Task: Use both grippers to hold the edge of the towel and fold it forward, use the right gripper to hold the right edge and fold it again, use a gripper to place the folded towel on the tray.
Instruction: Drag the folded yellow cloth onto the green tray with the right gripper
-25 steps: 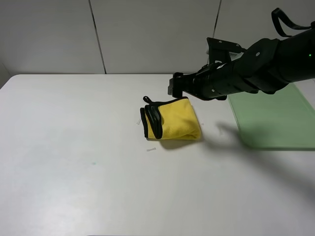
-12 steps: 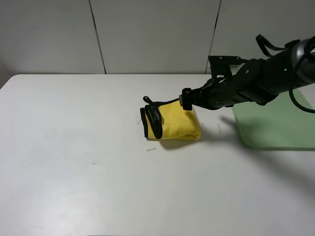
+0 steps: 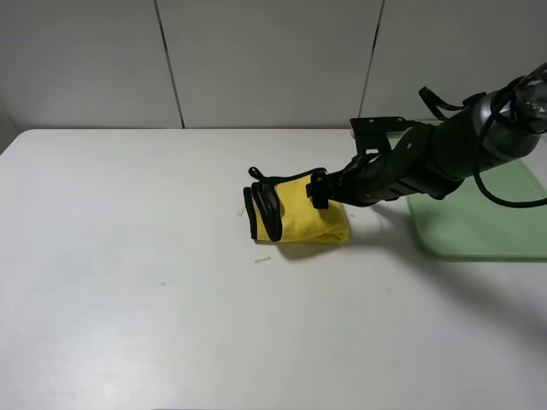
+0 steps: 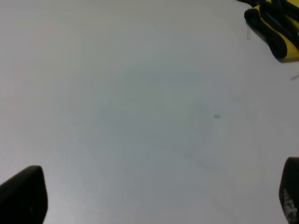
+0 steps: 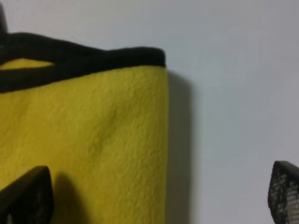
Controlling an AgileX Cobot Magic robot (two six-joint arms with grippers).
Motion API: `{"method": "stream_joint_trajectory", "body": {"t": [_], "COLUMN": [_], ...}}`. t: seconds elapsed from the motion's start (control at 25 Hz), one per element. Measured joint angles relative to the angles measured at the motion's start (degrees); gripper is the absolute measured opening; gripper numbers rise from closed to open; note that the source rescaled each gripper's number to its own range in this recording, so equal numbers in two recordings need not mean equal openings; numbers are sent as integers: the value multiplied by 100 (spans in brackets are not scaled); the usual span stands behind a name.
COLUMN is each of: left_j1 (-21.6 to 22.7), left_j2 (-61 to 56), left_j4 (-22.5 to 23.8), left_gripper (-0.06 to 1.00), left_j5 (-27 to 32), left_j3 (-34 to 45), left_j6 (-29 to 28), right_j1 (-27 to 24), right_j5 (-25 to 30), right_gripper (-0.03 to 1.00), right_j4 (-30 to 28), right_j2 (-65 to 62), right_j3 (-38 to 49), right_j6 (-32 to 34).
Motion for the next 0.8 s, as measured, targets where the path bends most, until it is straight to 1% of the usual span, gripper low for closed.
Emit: {"method": "stream_joint_trajectory", "body": {"t": [0.4,0.48,0.52,0.6,0.68,0.8], "left_j1": [0,0,0,0,0,0], "left_j2": [0,0,0,0,0,0], "left_j4": [0,0,0,0,0,0], "left_gripper": [100,100,100,100,100,100], "left_j5": [0,0,0,0,0,0], "left_j3": [0,0,0,0,0,0], "left_j6": [0,0,0,0,0,0], "right_j1": [6,11,18,36,56,74], "right_j5": [-47,-29,-15,55,163,323], "right_gripper": [100,97,93,78,56,18], "right_j4": [146,173,180,192,192,237], "right_j2": [381,381,381,381,381,381], "right_j3": [-16,-22,-22,-28,-48,-65], "right_j6": [164,178,224,400,643,1035]}}
